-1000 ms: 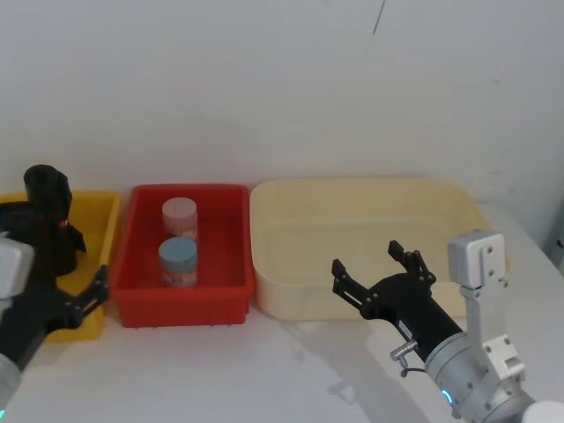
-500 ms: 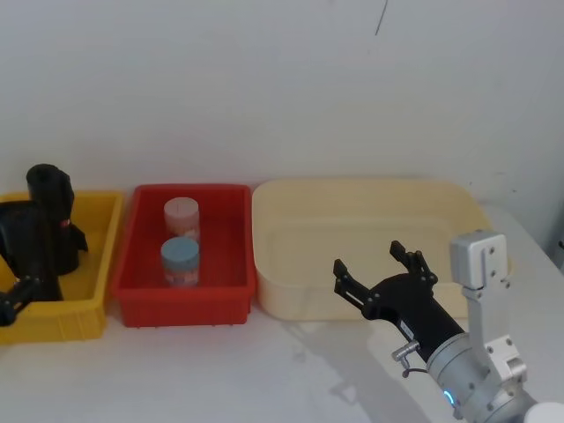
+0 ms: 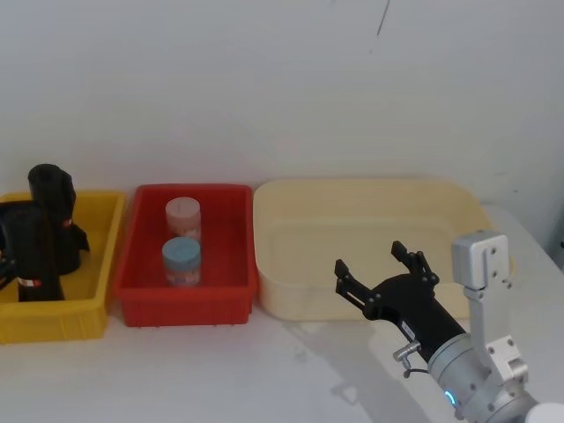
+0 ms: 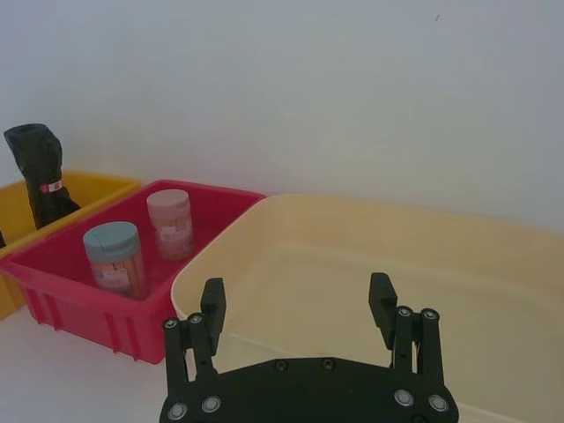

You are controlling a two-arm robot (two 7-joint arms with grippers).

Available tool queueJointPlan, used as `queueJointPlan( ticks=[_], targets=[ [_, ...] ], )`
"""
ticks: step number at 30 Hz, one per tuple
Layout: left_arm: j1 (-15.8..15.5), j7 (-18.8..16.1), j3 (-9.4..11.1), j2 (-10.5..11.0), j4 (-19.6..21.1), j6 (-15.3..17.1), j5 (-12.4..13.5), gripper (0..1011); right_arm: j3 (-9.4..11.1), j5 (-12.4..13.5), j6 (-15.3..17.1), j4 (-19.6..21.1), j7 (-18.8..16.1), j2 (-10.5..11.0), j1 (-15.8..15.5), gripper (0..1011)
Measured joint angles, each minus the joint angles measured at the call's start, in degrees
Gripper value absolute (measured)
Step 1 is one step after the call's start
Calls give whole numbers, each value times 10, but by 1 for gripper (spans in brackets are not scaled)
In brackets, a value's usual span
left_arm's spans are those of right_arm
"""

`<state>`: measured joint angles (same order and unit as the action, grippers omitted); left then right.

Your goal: Pick up the garbage bag with the one hand and transfer it to the other hand.

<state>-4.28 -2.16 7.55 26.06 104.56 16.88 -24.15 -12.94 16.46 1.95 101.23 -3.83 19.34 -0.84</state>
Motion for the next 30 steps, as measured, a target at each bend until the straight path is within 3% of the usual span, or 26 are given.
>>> queueJointPlan(
  ticks=[12, 30],
  targets=[
    [-33, 43, 3, -3, -30, 12, -19, 1001, 0, 0, 0, 0, 0, 0, 0, 1000],
    [-82, 72, 25, -9, -85, 16, -3, 1001, 0, 0, 0, 0, 0, 0, 0, 1000]
  ],
)
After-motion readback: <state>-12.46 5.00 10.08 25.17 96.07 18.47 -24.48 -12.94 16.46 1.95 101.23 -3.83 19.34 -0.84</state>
